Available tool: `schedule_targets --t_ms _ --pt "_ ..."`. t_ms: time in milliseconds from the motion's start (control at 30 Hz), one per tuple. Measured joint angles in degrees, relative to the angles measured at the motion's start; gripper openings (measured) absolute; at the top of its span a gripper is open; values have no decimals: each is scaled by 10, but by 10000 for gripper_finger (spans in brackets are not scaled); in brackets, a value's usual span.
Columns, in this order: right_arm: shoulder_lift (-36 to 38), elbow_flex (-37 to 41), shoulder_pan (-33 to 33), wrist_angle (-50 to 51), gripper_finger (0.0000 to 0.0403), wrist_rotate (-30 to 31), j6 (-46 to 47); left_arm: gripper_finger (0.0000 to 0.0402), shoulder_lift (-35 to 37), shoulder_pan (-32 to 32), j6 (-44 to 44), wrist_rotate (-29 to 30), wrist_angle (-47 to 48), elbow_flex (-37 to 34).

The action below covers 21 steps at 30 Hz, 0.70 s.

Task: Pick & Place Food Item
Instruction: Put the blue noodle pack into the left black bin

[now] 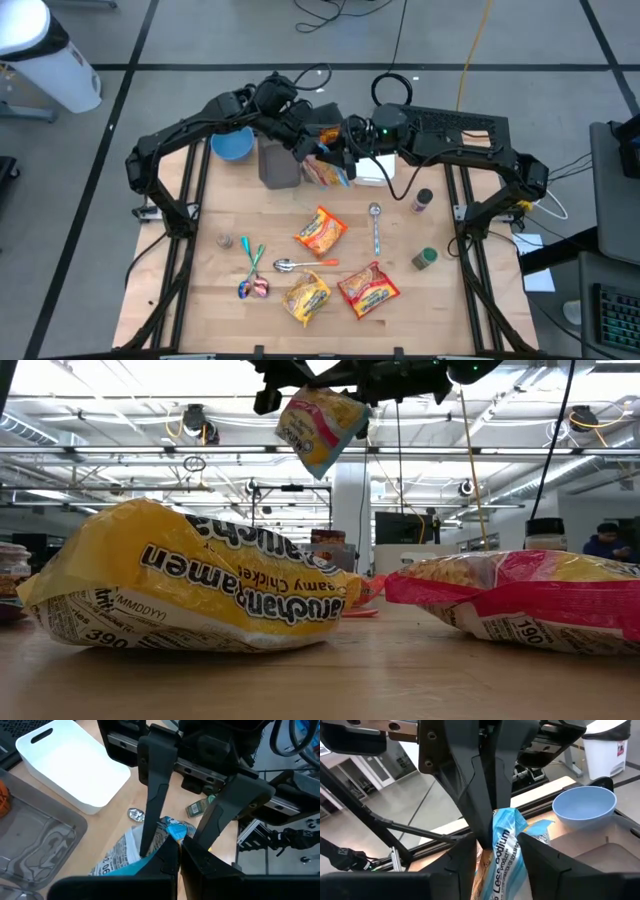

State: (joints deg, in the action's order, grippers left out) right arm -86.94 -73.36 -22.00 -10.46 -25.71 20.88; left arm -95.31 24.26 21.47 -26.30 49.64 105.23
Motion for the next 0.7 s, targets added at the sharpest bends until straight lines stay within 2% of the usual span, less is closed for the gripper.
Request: schedule_targets --t_ms 700 --pt "1 0 0 18 5 0 -33 8 0 2 -6 11 -1 0"
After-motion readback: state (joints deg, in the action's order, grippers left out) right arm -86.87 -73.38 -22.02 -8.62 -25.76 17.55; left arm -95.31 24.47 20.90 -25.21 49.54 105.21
